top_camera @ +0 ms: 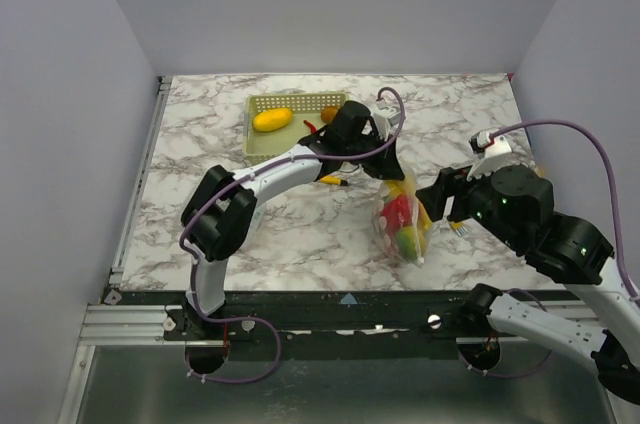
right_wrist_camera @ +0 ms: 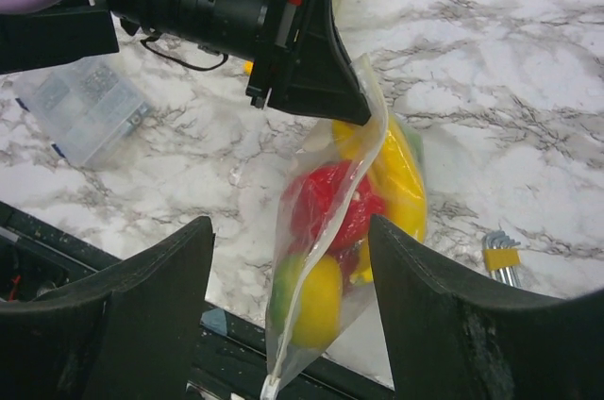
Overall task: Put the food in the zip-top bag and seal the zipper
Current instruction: Place the zipper food storage bag at the center of the board.
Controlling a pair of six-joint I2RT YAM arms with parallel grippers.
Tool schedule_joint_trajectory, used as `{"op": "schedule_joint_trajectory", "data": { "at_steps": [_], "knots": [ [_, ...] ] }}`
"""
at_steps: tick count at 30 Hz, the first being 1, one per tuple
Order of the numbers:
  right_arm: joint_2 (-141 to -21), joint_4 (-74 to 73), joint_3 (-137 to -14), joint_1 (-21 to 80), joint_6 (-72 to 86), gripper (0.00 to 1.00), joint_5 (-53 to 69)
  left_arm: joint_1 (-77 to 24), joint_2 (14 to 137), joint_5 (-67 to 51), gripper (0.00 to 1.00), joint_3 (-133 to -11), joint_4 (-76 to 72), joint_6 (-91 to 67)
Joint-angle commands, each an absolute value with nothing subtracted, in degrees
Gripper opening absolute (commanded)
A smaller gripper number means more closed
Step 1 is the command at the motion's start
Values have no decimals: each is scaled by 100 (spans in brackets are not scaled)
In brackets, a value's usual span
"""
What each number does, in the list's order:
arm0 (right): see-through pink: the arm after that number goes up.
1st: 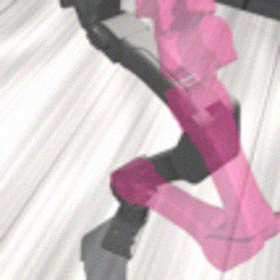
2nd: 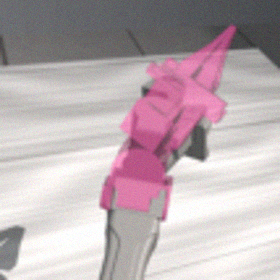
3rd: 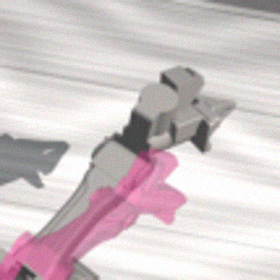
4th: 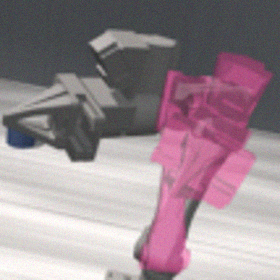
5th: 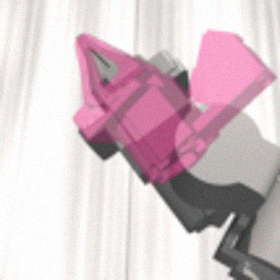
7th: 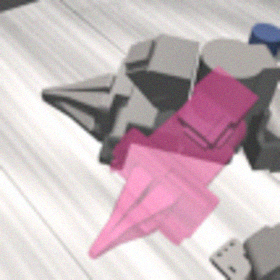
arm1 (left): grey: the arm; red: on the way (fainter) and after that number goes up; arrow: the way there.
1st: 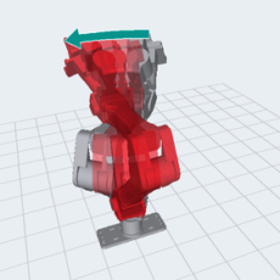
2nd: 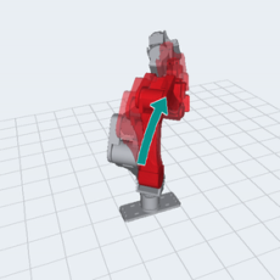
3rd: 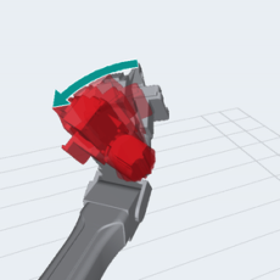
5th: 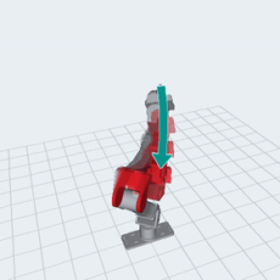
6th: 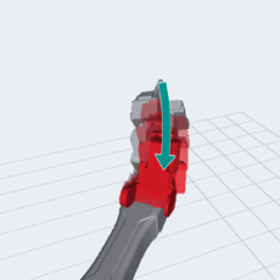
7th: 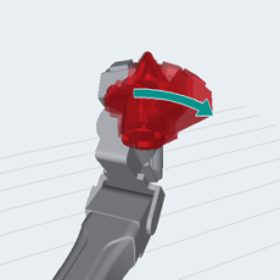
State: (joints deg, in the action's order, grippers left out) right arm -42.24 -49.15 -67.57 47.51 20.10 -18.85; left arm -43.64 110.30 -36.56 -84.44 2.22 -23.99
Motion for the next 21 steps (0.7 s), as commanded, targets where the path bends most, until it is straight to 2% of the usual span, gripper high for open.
{"op": "schedule_joint_trajectory", "data": {
  "at_steps": [1,6,8,13,15,16,17,18,21],
  "knots": [
    [-4356,-5034,-6851,4718,2336,70,-2371,-4386,11561,-3491,8,-9350,439,-2509],
    [-4490,-4998,-6877,4719,2507,71,-2502,-4248,11805,-3521,9,-9888,648,-2371],
    [-4522,-5020,-6860,4714,2577,72,-2586,-4166,11741,-3618,14,-9866,644,-2390],
    [-4531,-4997,-6786,4714,2698,72,-2682,-4069,11220,-3641,48,-9366,460,-2314],
    [-4559,-4978,-6830,4718,2742,72,-2688,-4016,11014,-3639,54,-9198,459,-2299],
    [-4578,-4990,-6881,4714,2756,72,-2696,-3998,10891,-3634,65,-9105,466,-2303],
    [-4612,-5000,-6941,4712,2757,73,-2697,-3966,10770,-3625,71,-8985,459,-2294],
    [-4635,-5008,-7010,4712,2759,73,-2697,-3941,10611,-3621,76,-8853,430,-2294],
    [-4664,-4983,-7207,4715,2724,75,-2698,-3836,10080,-3607,79,-8456,397,-2244]
  ]
}}
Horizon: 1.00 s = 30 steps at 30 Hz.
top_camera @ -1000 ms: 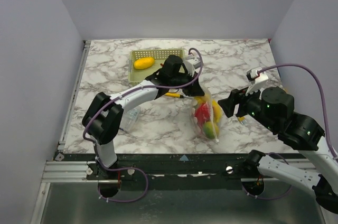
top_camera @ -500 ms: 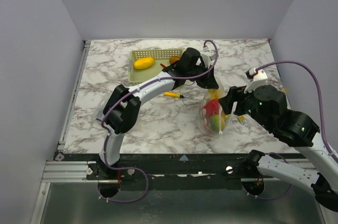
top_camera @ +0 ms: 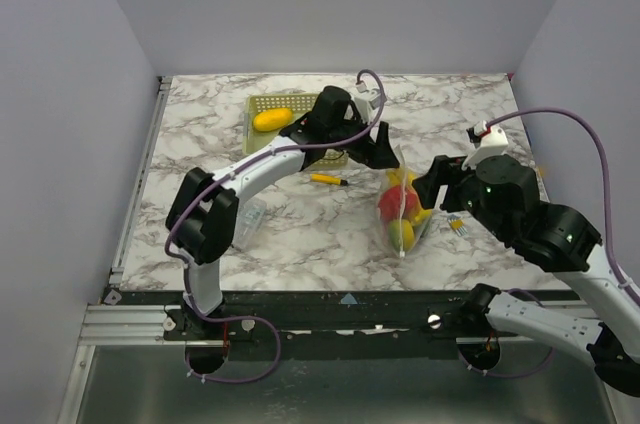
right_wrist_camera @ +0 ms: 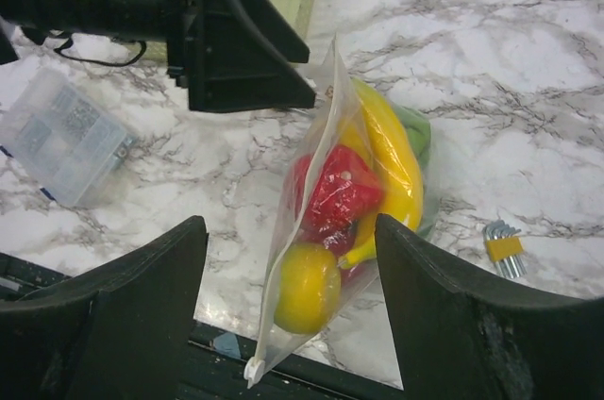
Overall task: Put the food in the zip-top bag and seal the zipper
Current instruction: Place the zipper food storage bag at the center of the board, then reset both arms
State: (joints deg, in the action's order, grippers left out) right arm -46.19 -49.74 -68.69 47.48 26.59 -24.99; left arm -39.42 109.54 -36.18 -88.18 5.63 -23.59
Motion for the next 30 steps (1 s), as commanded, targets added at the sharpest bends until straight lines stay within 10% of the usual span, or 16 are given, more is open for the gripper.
{"op": "schedule_joint_trajectory", "data": {
  "at_steps": [1,17,30],
  "knots": [
    [-4658,-4965,-7273,4720,2702,76,-2691,-3796,9922,-3580,80,-8325,424,-2219],
    [-4338,-4210,-8146,4720,2154,99,-2903,-3409,5879,-1304,99,-7524,2066,-848],
    [-3317,-2902,-8174,4717,1945,100,-3305,-3360,2885,45,99,-6403,180,-490]
  ]
}}
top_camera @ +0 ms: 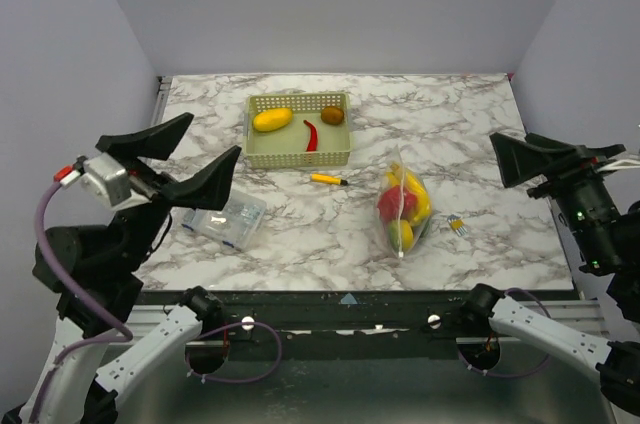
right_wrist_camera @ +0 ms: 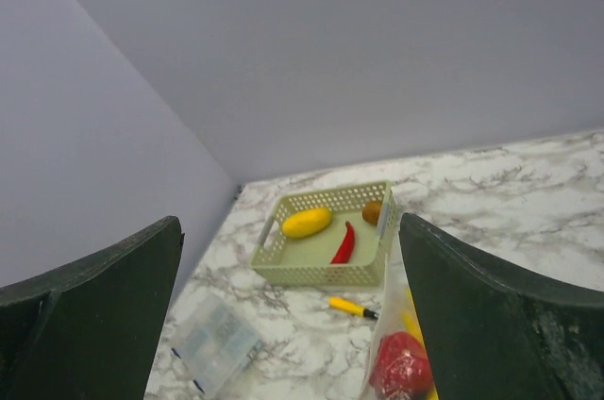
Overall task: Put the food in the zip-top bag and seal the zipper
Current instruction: Reset both arms
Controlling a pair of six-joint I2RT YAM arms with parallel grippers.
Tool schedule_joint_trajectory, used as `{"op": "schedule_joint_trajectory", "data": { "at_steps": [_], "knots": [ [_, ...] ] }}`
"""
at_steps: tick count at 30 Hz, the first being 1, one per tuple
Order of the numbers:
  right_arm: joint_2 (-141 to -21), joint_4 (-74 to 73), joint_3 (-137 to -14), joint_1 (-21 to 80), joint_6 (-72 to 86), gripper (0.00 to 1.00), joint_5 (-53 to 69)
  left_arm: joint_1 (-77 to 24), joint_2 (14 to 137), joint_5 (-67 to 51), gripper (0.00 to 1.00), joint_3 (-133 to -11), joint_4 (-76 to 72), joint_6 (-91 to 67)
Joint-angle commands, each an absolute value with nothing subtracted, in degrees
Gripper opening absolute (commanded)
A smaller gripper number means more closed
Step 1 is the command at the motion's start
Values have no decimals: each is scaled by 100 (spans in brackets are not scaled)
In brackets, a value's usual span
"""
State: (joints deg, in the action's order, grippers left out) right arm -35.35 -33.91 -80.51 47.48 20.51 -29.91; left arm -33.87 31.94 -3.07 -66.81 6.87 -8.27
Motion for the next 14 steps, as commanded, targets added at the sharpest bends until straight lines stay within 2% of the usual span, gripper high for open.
{"op": "schedule_joint_trajectory", "data": {
  "at_steps": [1,6,14],
  "knots": [
    [-3249,-2816,-8157,4720,1908,100,-3283,-3366,2848,131,99,-6444,188,-435],
    [-3049,-2511,-8023,4716,1793,100,-3392,-3361,2808,624,99,-6600,397,-190],
    [-3223,-2480,-7810,4712,1785,100,-3639,-3366,2820,547,99,-6592,526,-234]
  ]
}}
